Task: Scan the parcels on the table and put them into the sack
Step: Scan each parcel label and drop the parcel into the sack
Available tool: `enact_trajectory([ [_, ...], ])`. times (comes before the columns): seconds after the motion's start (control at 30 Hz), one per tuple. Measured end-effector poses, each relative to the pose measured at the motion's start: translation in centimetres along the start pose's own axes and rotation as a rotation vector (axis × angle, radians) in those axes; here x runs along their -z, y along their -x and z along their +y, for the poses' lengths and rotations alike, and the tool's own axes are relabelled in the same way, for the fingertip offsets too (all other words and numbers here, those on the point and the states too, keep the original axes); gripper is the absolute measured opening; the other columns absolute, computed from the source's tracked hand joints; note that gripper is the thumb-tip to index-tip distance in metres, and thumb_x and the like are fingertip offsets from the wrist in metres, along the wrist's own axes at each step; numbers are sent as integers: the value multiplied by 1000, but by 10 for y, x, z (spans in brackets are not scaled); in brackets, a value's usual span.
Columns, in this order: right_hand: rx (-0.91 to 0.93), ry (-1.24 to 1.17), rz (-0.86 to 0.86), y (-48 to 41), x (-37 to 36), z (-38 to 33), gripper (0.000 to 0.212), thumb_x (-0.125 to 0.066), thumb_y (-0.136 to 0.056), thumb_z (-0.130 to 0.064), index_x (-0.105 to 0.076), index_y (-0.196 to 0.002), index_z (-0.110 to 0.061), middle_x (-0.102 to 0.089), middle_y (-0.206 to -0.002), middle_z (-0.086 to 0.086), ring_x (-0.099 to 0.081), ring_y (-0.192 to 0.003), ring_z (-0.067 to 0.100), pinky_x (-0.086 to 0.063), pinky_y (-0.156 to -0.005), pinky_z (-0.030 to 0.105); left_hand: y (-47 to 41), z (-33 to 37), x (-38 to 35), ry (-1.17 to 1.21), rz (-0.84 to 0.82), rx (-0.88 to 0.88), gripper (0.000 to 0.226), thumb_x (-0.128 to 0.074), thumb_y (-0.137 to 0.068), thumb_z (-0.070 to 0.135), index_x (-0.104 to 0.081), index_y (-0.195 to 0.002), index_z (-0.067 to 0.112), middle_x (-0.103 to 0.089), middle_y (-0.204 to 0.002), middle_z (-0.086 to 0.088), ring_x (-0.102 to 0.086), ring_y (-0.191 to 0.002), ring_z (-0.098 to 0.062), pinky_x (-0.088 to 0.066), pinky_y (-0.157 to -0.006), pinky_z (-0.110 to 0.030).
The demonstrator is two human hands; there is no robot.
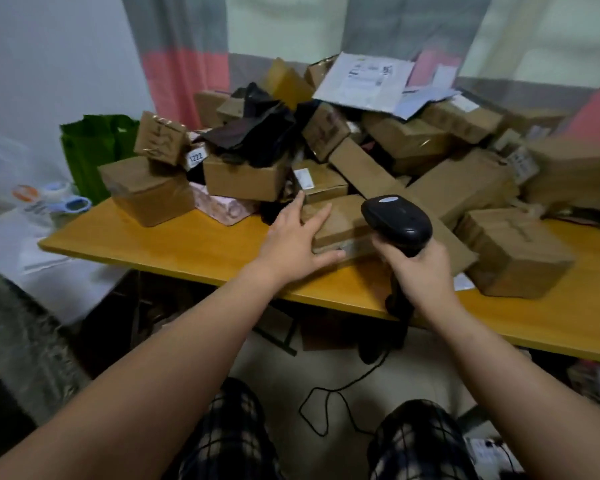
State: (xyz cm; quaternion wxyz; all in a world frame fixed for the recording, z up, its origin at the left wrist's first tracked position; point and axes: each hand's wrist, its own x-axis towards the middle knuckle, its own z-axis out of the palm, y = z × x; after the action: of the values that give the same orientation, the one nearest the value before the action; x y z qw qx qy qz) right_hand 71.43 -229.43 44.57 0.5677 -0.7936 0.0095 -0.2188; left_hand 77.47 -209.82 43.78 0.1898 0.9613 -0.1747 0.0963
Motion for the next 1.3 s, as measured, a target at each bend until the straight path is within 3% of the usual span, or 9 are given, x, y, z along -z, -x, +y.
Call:
enact_trajectory([
  [0.13,-10,-35,16,0,12,6,32,-74,-82,-26,-62,-111,-26,-62,-95,-15,-55,-88,-7,-39,-67,-1,0,-5,-1,184,-60,54,72,-67,-75,62,-38,-138,44,-9,-158,-12,-13,-144,-32,-21,-114,-43],
  [0.27,-29,-111,-110,9,12,3,31,-75,-81,-25,-67,-110,-17,-67,-98,-10,-61,-93,0,-46,-76,12,25,-14,14,300,-44,33,60,-72,-71,60,-46,-123,46,-33,-128,3,-42,-117,-18,-40,-97,-30],
  [0.43,-82,-249,-289,27,5,-2,33,-78,-76,-35,-62,-104,-43,-67,-108,-20,-59,-99,-9,-44,-81,15,44,-9,39,695,-89,326,51,-52,-81,70,-58,-112,29,-60,-107,11,-56,-97,-7,-41,-70,-24],
  [0.53,-104,-284,-281,33,-5,-6,36,-78,-75,-37,-61,-107,-40,-64,-108,-21,-56,-99,-8,-41,-77,13,46,-7,36,593,35,440,55,-51,-89,60,-52,-123,16,-57,-117,1,-55,-101,-16,-42,-77,-29],
  [0.63,-122,-308,-245,34,-16,-11,36,-76,-78,-39,-60,-110,-37,-61,-103,-21,-54,-96,-7,-40,-70,12,58,-5,32,462,341,250,43,-57,-90,51,-50,-118,21,-47,-122,-1,-48,-113,-16,-40,-90,-26],
  [0.8,-104,-279,-218,39,-21,-13,33,-77,-78,-35,-61,-106,-36,-63,-98,-22,-56,-91,-9,-41,-68,9,85,-23,20,597,-66,49,76,-79,-71,46,-37,-134,39,-38,-138,0,-41,-127,-21,-41,-106,-41],
  [0.93,-193,-480,-161,45,-13,-6,37,-76,-80,-27,-65,-115,-25,-70,-108,-6,-63,-104,10,-52,-85,27,94,-26,18,793,155,137,68,-77,-71,49,-34,-124,42,-54,-115,8,-62,-96,-8,-54,-69,-17],
  [1.17,-157,-466,-288,45,-4,-13,31,-77,-79,-24,-67,-107,-30,-73,-101,-11,-67,-95,2,-52,-79,20,86,-4,33,866,244,417,50,-31,-88,73,-38,-122,37,-53,-115,4,-64,-88,-20,-51,-47,-27],
  [1.3,-187,-438,-227,40,-2,-19,31,-75,-81,-26,-67,-111,-22,-74,-102,-2,-68,-101,15,-53,-91,36,88,2,40,774,167,273,83,-30,-72,86,-47,-133,32,-51,-125,19,-54,-112,-10,-45,-86,-25],
])
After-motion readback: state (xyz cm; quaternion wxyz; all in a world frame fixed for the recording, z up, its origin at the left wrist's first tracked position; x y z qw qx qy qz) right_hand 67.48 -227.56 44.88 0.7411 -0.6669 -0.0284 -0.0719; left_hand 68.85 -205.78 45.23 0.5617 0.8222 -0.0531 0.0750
